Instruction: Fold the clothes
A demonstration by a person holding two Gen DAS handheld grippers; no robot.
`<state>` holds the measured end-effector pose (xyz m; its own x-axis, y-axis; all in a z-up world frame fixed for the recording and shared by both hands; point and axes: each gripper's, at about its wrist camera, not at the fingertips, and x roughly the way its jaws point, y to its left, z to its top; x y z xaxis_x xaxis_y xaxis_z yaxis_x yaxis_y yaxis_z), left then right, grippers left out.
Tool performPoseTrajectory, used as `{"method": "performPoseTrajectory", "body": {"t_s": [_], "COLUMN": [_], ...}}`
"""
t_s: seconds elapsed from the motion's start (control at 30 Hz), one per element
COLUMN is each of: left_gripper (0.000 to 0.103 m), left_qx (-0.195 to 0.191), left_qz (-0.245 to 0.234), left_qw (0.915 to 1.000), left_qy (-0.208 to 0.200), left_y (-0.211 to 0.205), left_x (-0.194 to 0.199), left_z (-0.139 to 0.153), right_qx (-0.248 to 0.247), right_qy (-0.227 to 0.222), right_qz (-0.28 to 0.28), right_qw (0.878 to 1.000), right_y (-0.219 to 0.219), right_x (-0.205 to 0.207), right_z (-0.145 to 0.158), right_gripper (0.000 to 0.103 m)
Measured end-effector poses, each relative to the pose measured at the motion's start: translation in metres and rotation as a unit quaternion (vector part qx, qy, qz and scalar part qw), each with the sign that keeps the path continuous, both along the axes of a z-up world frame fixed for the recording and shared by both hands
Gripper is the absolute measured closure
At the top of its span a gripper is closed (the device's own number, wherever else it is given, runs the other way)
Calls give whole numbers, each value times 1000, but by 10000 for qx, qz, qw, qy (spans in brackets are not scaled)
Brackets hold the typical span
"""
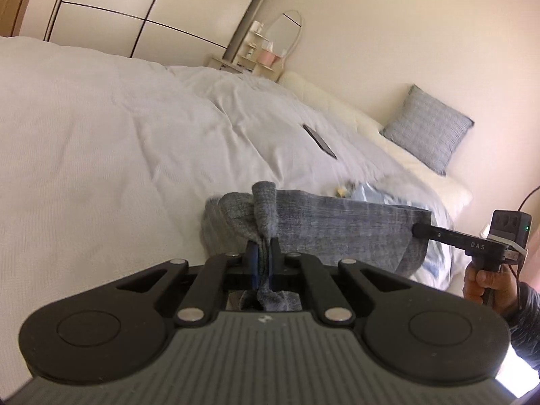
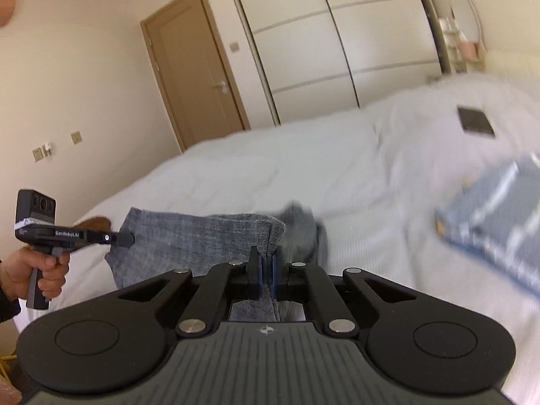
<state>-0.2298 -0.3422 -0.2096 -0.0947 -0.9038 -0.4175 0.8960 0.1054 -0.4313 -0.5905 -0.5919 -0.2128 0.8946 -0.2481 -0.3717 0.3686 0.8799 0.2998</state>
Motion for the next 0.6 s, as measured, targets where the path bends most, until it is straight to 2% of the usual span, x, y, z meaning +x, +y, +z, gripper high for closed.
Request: {"method": "performPoseTrajectory", "body": {"t_s": [0.13,0.3,0.47,0.53,0.6], "left_gripper": [101,100,100,100,100], "left_qx": [97,371,837,865,824], "left_qz": [181,301,353,432,515], "left_qw": [9998,9988,9959,9953,9951], "left_qy": [-6,-77,-44,44,156], "left_y": [-38,-72,-95,-96,-95], "left_x": [21,40,49,53,56], "left_z": [-1,-16,-42,-49,-52], "right_qx": [43,212,406,576,714], "right_qy": [4,150,576,747,726], "right_qz": [-104,-222,-319,-317,-326], "right_qw": [9999,9994,9970,9950,9943], "right_y": [-38,-77,-99,-109,-116], "right_x": [38,75,99,107,111], "right_z": [12,10,-10,-22,-30], "right_gripper": [99,99,99,99,99]}}
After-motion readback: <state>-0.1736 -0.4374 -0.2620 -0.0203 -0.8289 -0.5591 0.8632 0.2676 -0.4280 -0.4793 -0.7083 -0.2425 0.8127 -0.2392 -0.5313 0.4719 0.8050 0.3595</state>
